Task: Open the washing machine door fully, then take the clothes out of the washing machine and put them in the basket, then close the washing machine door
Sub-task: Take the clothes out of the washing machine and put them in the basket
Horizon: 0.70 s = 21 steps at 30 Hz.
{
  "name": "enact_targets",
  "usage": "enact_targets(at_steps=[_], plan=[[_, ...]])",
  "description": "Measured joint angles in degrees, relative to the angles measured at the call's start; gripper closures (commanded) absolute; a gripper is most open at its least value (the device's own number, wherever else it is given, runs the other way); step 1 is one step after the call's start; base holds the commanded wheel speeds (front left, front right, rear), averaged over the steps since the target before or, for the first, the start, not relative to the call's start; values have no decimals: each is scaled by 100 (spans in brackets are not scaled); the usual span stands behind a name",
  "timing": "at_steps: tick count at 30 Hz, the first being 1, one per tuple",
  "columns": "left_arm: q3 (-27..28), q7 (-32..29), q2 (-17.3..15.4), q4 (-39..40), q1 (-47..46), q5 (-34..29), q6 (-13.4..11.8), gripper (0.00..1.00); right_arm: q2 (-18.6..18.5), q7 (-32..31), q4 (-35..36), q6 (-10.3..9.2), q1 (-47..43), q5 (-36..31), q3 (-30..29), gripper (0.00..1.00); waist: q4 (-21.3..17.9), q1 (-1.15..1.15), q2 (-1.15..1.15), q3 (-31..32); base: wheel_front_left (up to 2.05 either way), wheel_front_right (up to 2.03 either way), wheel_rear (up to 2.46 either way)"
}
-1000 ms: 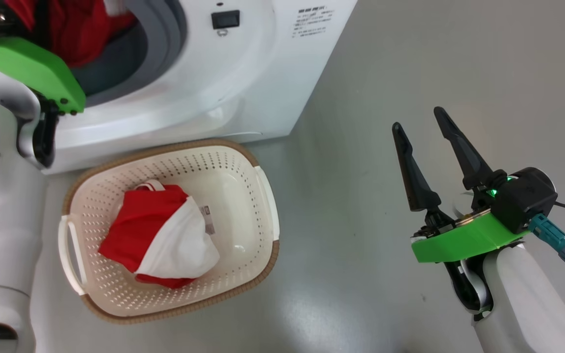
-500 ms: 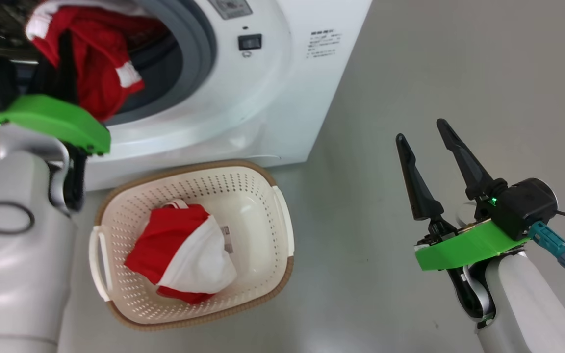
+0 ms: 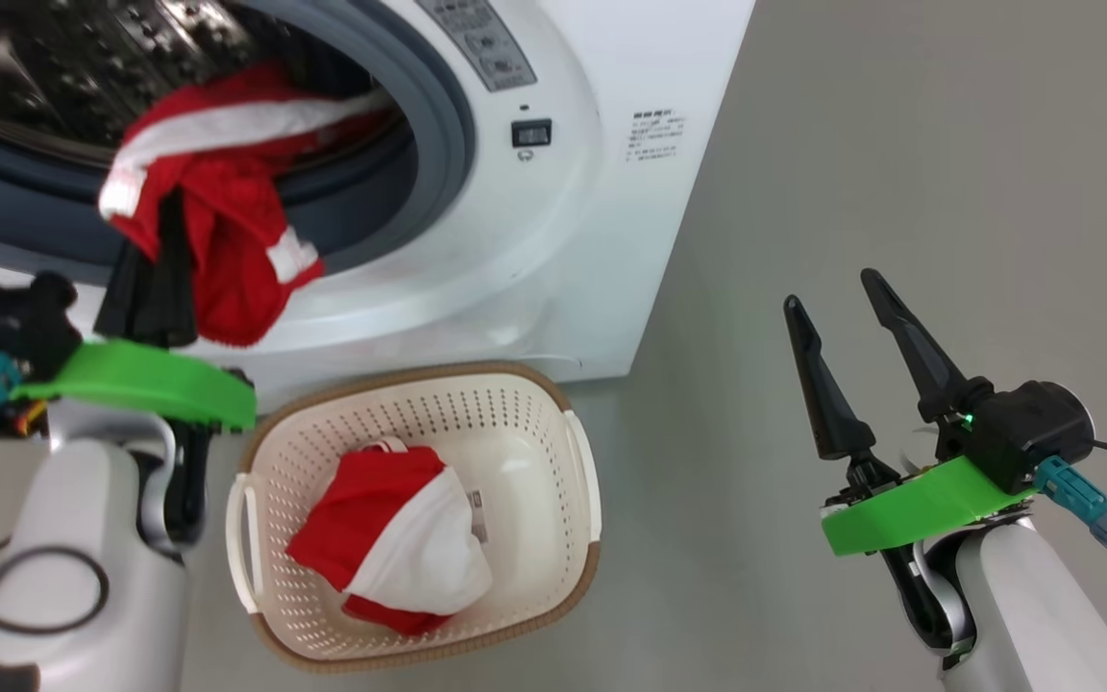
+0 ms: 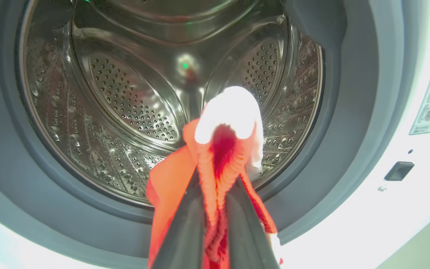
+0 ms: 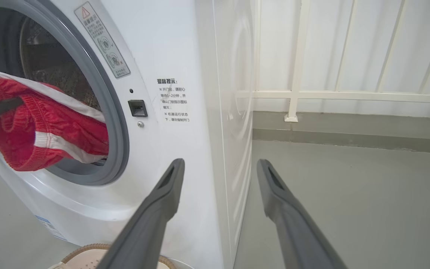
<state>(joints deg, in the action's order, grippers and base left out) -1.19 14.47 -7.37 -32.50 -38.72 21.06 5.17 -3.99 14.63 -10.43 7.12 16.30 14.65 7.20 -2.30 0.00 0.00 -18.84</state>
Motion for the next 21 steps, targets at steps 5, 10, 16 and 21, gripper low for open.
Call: enact_targets(at_steps=[5, 10, 16, 21], plan=[[93, 1, 97, 342, 400, -64, 42, 100, 2, 0, -3, 0, -51, 7, -47, 0, 38, 0, 0, 232, 0, 0, 0], [132, 1, 168, 684, 743, -93, 47, 100, 7, 0, -49, 0, -228, 35, -89, 0, 75, 1, 0, 432, 0, 0, 0], [132, 1, 261, 1039, 1231, -92, 46, 100, 18, 0, -45, 0, -268, 42, -143, 0, 104, 0, 0, 613, 0, 0, 0], [119, -27, 265, 1302, 1607, -89, 33, 100, 46, 0, -58, 0, -441, 53, -186, 0, 105, 0, 0, 765, 0, 0, 0]])
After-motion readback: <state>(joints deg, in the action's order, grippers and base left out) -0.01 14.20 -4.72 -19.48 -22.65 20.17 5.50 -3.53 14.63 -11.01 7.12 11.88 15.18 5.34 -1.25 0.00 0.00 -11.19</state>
